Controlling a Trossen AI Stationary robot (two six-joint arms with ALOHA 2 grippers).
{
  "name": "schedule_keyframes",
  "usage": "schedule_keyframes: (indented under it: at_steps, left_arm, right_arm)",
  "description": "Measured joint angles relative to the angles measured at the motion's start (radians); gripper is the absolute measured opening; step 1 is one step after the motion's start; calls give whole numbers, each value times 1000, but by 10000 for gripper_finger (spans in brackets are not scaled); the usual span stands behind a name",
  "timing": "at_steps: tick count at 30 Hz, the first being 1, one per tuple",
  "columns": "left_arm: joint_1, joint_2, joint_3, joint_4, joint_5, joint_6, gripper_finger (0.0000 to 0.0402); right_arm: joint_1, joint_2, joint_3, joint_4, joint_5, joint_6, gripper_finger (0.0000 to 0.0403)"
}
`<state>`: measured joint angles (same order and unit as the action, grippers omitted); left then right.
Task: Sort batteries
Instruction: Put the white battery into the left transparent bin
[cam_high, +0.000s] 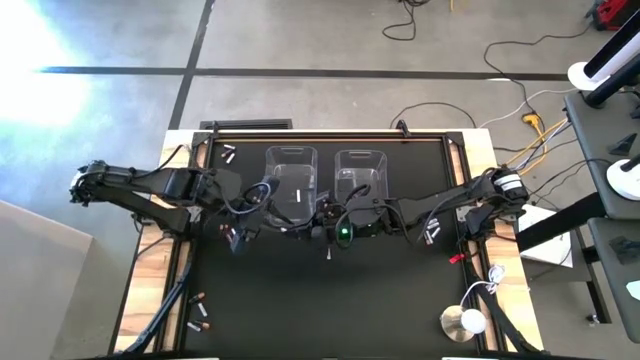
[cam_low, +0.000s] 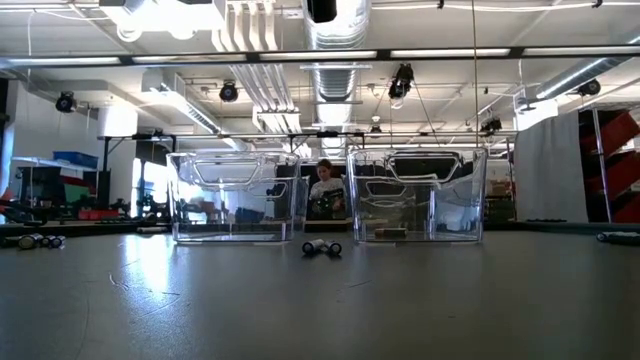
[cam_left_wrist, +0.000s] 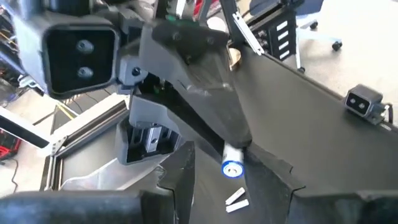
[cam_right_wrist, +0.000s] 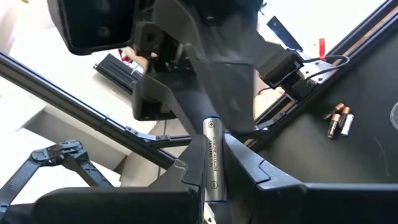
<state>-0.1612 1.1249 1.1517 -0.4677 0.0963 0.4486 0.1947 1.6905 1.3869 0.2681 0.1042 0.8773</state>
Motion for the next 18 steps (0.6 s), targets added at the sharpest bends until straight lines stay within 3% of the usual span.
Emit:
schedule_keyframes:
  at_steps: [18]
  left_arm:
    - [-15,0,0,4,-6,-3,114]
  right_arm:
    - [-8,0,0,-2,-11,6,29]
